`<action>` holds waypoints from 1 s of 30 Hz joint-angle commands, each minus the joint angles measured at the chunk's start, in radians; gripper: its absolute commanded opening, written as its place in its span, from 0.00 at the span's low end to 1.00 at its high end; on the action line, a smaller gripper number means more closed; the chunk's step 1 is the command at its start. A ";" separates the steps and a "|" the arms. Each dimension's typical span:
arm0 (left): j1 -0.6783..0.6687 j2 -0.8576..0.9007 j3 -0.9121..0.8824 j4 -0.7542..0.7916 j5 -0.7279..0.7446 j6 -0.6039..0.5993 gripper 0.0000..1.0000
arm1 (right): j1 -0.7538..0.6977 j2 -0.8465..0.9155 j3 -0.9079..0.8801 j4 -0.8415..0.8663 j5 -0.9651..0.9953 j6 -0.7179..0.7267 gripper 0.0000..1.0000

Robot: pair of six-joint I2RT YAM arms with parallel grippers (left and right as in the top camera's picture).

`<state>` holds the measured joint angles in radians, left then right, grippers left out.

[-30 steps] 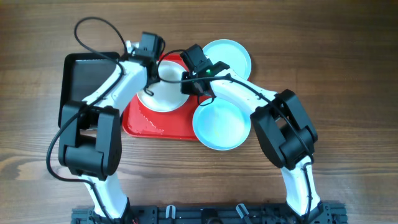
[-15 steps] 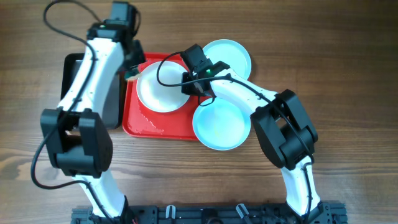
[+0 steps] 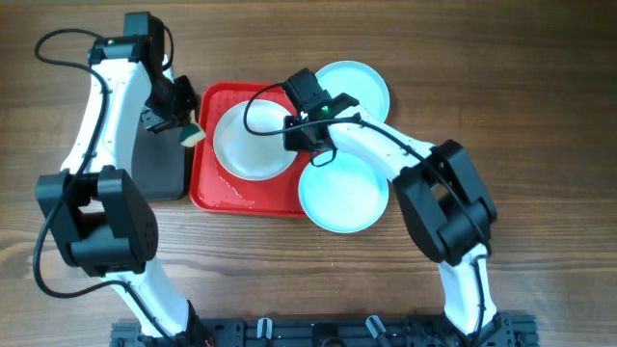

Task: Clean dirty plates on tray and stack at the side
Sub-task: 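Lift the sponge with the left gripper toward the black tray, then lift the scrubbed white plate with the right gripper and place it right of tray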

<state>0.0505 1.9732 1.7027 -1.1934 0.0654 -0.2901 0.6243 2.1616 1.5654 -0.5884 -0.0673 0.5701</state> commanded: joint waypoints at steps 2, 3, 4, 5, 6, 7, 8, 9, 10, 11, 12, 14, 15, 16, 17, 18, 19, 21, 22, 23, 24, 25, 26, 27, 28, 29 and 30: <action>0.013 0.003 0.012 -0.004 0.039 0.025 0.04 | 0.055 -0.166 0.008 -0.037 0.303 -0.103 0.05; 0.013 0.003 0.012 -0.004 0.039 0.025 0.04 | 0.069 -0.177 0.008 -0.045 0.359 -0.110 0.04; 0.013 0.003 0.012 -0.004 0.039 0.025 0.04 | 0.087 -0.187 0.008 -0.055 0.433 -0.124 0.04; 0.013 0.003 0.012 -0.004 0.039 0.025 0.04 | 0.113 -0.195 0.008 -0.065 0.524 -0.134 0.04; 0.013 0.003 0.012 -0.004 0.039 0.025 0.04 | 0.136 -0.196 0.008 -0.069 0.594 -0.150 0.04; 0.013 0.003 0.012 -0.004 0.039 0.025 0.04 | 0.155 -0.196 0.008 -0.072 0.643 -0.159 0.04; 0.013 0.003 0.012 -0.004 0.039 0.024 0.04 | 0.191 -0.196 0.008 -0.076 0.740 -0.176 0.04; 0.013 0.003 0.012 -0.004 0.039 0.024 0.04 | 0.214 -0.196 0.008 -0.079 0.802 -0.178 0.04; 0.013 0.003 0.012 -0.003 0.039 0.021 0.04 | 0.238 -0.196 0.008 -0.079 0.870 -0.178 0.04; 0.013 0.003 0.012 -0.003 0.039 0.021 0.04 | 0.255 -0.196 0.008 -0.079 0.923 -0.178 0.04; 0.013 0.003 0.012 -0.002 0.039 0.021 0.04 | 0.278 -0.196 0.008 -0.079 0.996 -0.178 0.05; 0.013 0.003 0.012 0.000 0.039 0.021 0.04 | 0.322 -0.196 0.008 -0.079 1.148 -0.182 0.04; 0.013 0.003 0.012 0.000 0.039 0.021 0.04 | 0.336 -0.196 0.008 -0.079 1.192 -0.192 0.04; 0.013 0.003 0.012 0.000 0.039 0.021 0.04 | 0.356 -0.196 0.008 -0.074 1.250 -0.208 0.04; 0.013 0.003 0.012 0.000 0.039 0.021 0.04 | 0.372 -0.196 0.008 -0.074 1.293 -0.210 0.04; 0.013 0.003 0.012 0.001 0.039 0.021 0.04 | 0.386 -0.196 0.008 -0.074 1.334 -0.211 0.04; 0.013 0.003 0.012 0.002 0.039 0.021 0.04 | 0.399 -0.196 0.008 -0.074 1.370 -0.211 0.04; 0.013 0.003 0.012 0.004 0.039 0.021 0.04 | 0.420 -0.196 0.008 -0.066 1.443 -0.211 0.04; 0.013 0.003 0.012 0.004 0.039 0.021 0.04 | 0.427 -0.196 0.008 -0.061 1.471 -0.212 0.04; 0.013 0.003 0.012 0.005 0.039 0.021 0.04 | 0.436 -0.196 0.008 -0.055 1.497 -0.217 0.04; 0.013 0.003 0.012 0.005 0.039 0.020 0.04 | 0.440 -0.196 0.008 -0.048 1.507 -0.231 0.04; 0.013 0.003 0.012 0.005 0.039 0.020 0.04 | 0.446 -0.196 0.008 -0.035 1.519 -0.249 0.04; 0.013 0.003 0.012 0.005 0.039 0.015 0.04 | 0.449 -0.196 0.008 -0.025 1.524 -0.266 0.04; 0.013 0.003 0.012 0.005 0.039 0.013 0.04 | 0.451 -0.196 0.008 -0.009 1.532 -0.292 0.04; 0.013 0.003 0.012 0.005 0.039 0.013 0.04 | 0.451 -0.196 0.008 0.002 1.539 -0.309 0.04; 0.013 0.003 0.012 0.006 0.039 0.013 0.04 | 0.451 -0.196 0.008 0.016 1.550 -0.327 0.04; 0.013 0.003 0.012 0.007 0.039 0.013 0.04 | 0.452 -0.196 0.008 0.032 1.565 -0.341 0.04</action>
<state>0.0593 1.9732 1.7027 -1.1927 0.0818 -0.2897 1.0714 1.9697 1.5658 -0.5892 1.3762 0.3073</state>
